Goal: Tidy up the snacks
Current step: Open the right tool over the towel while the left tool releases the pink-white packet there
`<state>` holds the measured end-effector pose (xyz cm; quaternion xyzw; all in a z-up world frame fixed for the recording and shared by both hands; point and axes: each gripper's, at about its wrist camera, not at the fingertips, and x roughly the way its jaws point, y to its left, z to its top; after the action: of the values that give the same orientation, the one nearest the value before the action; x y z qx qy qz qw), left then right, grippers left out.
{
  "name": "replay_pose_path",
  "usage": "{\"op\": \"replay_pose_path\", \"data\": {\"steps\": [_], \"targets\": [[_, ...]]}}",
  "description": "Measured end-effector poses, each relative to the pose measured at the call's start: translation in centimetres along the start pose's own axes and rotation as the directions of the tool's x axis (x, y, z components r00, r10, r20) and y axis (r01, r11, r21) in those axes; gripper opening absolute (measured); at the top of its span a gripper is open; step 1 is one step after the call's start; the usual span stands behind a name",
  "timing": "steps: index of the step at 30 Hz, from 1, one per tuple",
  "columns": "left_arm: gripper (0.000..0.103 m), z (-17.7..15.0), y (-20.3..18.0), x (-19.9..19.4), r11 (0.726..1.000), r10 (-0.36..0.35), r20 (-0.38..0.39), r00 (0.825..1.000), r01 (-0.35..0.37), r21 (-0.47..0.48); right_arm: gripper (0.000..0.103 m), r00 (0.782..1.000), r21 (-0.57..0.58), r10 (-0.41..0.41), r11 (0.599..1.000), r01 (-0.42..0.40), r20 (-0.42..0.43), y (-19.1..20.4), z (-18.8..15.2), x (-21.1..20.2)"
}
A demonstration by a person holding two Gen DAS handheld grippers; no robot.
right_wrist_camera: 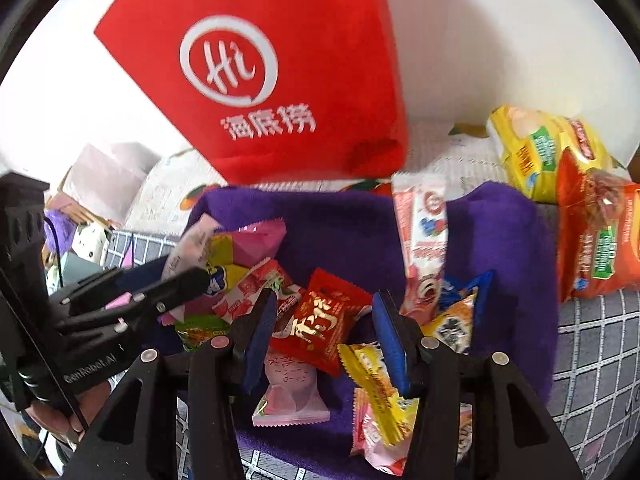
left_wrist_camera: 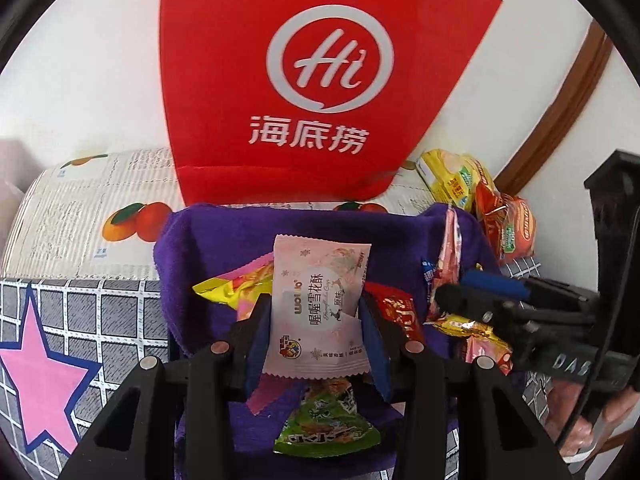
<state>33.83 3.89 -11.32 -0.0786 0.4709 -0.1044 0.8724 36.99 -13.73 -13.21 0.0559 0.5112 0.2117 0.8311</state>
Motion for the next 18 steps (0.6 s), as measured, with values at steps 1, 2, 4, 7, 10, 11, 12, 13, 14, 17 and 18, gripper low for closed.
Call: {"op": "replay_pose_path", "data": {"steps": [1,2,4,7,10,11,12,13,14,17,18], "targets": [[0.042,0.0,-0.2,0.0,1.000,0.003,0.001,1.000,-0.003,0.007,0.051,1.000,0.005,-0.002,1.000,0.002,0.009,-0.2,0.0,-0.4],[0.042,-0.1,-0.4,0.0,1.000,0.015,0.003,1.000,-0.015,0.021,0.051,1.000,0.011,-0.008,1.000,0.007,0.021,-0.3,0.1,-0.8],[0.042,-0.2,-1.0,0.0,0.997,0.051,0.013,0.999,-0.052,0.060,0.051,0.999,0.017,-0.017,1.000,0.016,0.036,-0.5,0.1,-1.4],[0.042,-0.3,-1.6,0.2,0.993,0.071,0.015,0.997,-0.072,0.091,0.052,0.998,0.019,-0.022,1.000,0.021,0.054,-0.6,0.2,-2.1],[0.042,-0.2,-1.6,0.4,0.993,0.075,0.012,0.997,-0.075,0.094,0.052,0.998,0.021,-0.023,1.000,0.021,0.065,-0.6,0.2,-2.5],[0.042,-0.2,-1.6,0.4,0.993,0.072,0.010,0.997,-0.073,0.092,0.052,0.997,0.022,-0.025,0.999,0.024,0.069,-0.6,0.2,-2.7],[0.044,-0.1,-1.6,0.4,0.994,0.068,0.006,0.998,-0.069,0.090,0.052,0.997,0.024,-0.028,0.999,0.026,0.073,-0.6,0.2,-2.7],[0.045,-0.1,-1.5,0.3,0.994,0.065,0.001,0.998,-0.065,0.087,0.052,0.997,0.026,-0.032,0.999,0.030,0.076,-0.6,0.2,-2.8],[0.048,-0.1,-1.5,0.3,0.995,0.062,-0.005,0.998,-0.061,0.083,0.052,0.996,0.027,-0.036,0.999,0.034,0.080,-0.6,0.2,-3.0],[0.059,0.0,-1.6,-0.2,0.996,0.050,-0.002,0.999,-0.050,0.076,0.052,0.995,0.023,-0.045,0.999,0.043,0.091,-0.3,0.2,-3.5],[0.060,0.0,-1.7,-0.4,0.996,0.047,0.002,0.999,-0.047,0.074,0.052,0.994,0.020,-0.048,0.999,0.046,0.095,-0.1,0.1,-3.7]]}}
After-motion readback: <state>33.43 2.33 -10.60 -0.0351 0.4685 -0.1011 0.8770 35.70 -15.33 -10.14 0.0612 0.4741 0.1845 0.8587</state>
